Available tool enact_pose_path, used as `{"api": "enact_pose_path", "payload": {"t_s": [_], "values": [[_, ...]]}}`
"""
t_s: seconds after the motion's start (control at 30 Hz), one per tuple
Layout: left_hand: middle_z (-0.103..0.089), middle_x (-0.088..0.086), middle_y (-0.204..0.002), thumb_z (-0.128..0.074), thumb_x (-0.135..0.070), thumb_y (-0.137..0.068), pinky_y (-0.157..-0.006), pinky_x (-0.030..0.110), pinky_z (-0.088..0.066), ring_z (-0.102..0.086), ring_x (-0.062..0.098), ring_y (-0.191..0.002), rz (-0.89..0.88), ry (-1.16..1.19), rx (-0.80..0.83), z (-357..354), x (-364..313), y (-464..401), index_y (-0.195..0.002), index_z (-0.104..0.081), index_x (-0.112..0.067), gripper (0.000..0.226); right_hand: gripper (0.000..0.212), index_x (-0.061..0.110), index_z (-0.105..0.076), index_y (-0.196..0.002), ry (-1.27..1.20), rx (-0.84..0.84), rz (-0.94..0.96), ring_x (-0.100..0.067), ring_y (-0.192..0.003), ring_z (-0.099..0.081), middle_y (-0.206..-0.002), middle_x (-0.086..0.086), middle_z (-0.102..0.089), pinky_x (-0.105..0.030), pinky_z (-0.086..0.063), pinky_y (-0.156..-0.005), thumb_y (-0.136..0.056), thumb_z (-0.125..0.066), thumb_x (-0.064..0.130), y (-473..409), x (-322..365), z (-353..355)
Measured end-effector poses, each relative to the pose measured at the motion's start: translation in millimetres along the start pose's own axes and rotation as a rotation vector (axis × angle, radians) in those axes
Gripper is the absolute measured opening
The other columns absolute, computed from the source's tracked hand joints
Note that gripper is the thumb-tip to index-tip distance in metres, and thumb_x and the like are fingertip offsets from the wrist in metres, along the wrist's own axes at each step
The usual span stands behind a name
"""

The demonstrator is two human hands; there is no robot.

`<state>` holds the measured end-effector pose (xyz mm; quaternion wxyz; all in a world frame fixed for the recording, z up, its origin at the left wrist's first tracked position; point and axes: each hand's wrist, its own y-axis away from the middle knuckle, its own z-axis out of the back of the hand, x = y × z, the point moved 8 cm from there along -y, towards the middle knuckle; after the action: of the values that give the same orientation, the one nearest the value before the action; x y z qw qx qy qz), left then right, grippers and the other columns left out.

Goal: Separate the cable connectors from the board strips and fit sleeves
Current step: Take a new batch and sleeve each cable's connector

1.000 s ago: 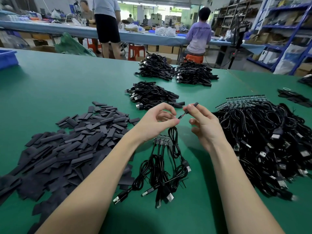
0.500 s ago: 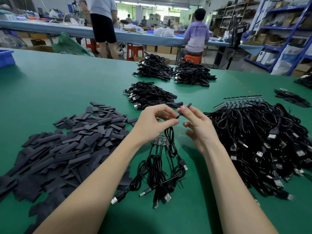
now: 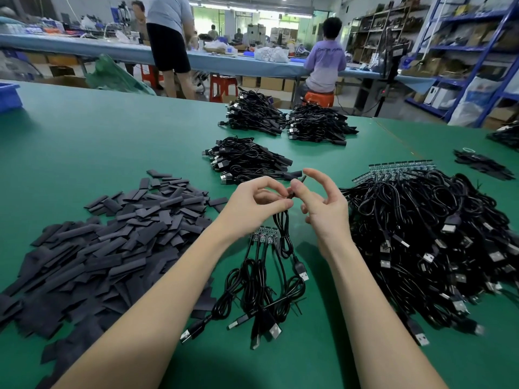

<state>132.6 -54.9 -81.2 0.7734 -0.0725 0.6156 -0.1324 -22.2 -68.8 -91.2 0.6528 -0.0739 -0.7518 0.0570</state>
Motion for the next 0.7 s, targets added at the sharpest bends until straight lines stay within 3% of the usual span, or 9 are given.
{"api": "enact_pose_path", "payload": {"t_s": [0.1, 0.23, 0.33, 0.4, 0.5, 0.6, 0.7], "values": [[-0.076, -0.005, -0.078, -0.078, -0.02, -0.087, -0.069, 0.006, -0.044, -0.067, -0.002, -0.075, 0.049, 0.116, -0.039, -3, 2, 1, -0.091, -0.069, -0.021, 0.011, 0.023, 0.024, -0.072, -0.112, -0.005, -0.042, 0.093, 0.0, -0.046, -0.043, -0.065, 0.008, -0.071, -0.012, -0.038, -0.049, -0.091, -0.078, 0.025, 0, 6, 1], [-0.074, -0.002, -0.077, -0.08, -0.019, -0.086, -0.069, 0.017, -0.044, -0.065, -0.001, -0.072, 0.108, 0.182, -0.126, -5, 4, 3, -0.09, -0.069, -0.019, 0.012, 0.023, 0.02, -0.074, -0.112, -0.045, -0.097, 0.081, 0.002, -0.047, -0.048, -0.061, 0.01, -0.068, -0.009, -0.038, -0.049, -0.089, -0.079, 0.024, 0, 2, 1], [-0.076, 0.007, -0.082, -0.081, -0.019, -0.084, -0.072, 0.022, -0.044, -0.066, 0.0, -0.073, 0.12, 0.195, -0.178, -2, 5, 4, -0.089, -0.068, -0.017, 0.014, 0.018, 0.029, -0.077, -0.103, -0.089, -0.124, 0.018, -0.004, -0.051, -0.04, -0.068, 0.0, -0.066, -0.012, -0.039, -0.049, -0.086, -0.083, 0.029, 3, -5, 0], [-0.074, 0.003, -0.078, -0.082, -0.018, -0.084, -0.069, 0.016, -0.046, -0.065, -0.001, -0.071, 0.113, 0.183, -0.185, -1, 6, 3, -0.089, -0.068, -0.017, 0.015, 0.017, 0.03, -0.077, -0.101, -0.102, -0.129, -0.008, -0.009, -0.053, -0.036, -0.074, -0.005, -0.068, -0.014, -0.036, -0.047, -0.085, -0.083, 0.031, 4, -7, 0], [-0.072, -0.005, -0.089, -0.079, -0.017, -0.086, -0.067, 0.011, -0.047, -0.065, -0.003, -0.071, 0.093, 0.148, -0.135, -5, 5, 2, -0.098, -0.066, -0.015, 0.018, 0.02, 0.027, -0.076, -0.106, -0.077, -0.129, 0.022, -0.005, -0.05, -0.046, -0.074, -0.002, -0.077, -0.013, -0.04, -0.048, -0.087, -0.082, 0.025, 4, -2, -1], [-0.065, -0.01, -0.112, -0.084, -0.034, -0.08, -0.073, 0.016, -0.049, -0.071, -0.001, -0.088, 0.162, -0.019, 0.01, -12, 10, 3, -0.109, -0.058, -0.028, 0.039, 0.02, 0.024, -0.075, -0.106, -0.081, -0.178, 0.082, -0.007, -0.062, -0.06, -0.069, -0.005, -0.074, -0.012, -0.048, -0.059, -0.088, -0.081, 0.019, 2, 7, 4], [-0.066, -0.01, -0.108, -0.087, -0.035, -0.076, -0.072, 0.019, -0.051, -0.071, -0.002, -0.083, 0.222, -0.15, 0.091, -18, 18, 6, -0.105, -0.057, -0.032, 0.041, 0.017, 0.027, -0.073, -0.104, -0.127, -0.275, 0.125, -0.002, -0.049, -0.044, -0.063, 0.0, -0.064, -0.018, -0.044, -0.065, -0.089, -0.08, 0.023, -1, 14, 18]]}}
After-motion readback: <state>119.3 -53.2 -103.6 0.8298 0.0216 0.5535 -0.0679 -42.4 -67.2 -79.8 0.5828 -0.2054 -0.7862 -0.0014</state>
